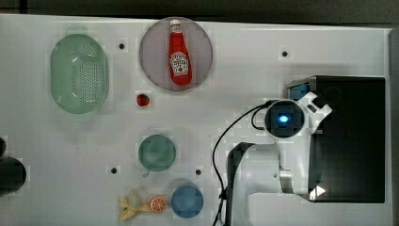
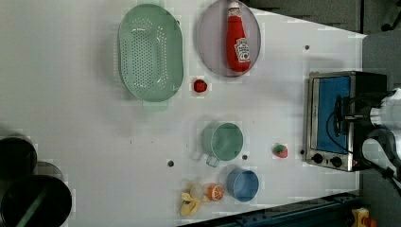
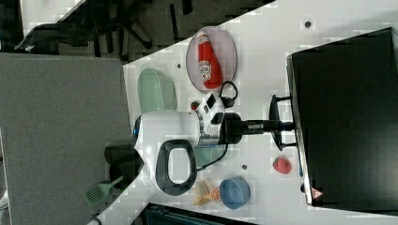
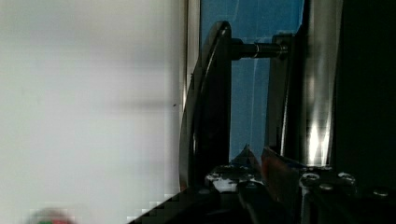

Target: Flap open oven.

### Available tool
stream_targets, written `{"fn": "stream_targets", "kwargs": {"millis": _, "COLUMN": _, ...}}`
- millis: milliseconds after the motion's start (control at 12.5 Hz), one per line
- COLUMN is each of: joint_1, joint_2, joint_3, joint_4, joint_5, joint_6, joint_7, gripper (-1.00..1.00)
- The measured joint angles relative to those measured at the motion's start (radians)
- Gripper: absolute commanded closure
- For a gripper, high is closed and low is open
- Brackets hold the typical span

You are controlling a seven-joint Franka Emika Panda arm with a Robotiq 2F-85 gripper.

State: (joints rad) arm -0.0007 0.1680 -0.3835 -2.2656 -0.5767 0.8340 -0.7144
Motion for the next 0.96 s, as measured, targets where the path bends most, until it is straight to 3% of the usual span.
{"fn": "stream_targets", "kwargs": {"millis": 560, "joint_1": 0.038, "joint_2": 0.053, "joint_3": 0.113, "joint_4": 0.000, "joint_5": -0.157, "joint_6": -0.059, "joint_7": 0.314, "gripper": 0.65}}
{"fn": "stream_targets", "kwargs": {"millis": 960, "joint_1": 0.111, "joint_2": 0.183, "joint_3": 0.208, "joint_4": 0.008, "joint_5": -0.380, "joint_6": -0.124, "joint_7": 0.619, "gripper": 0.65}}
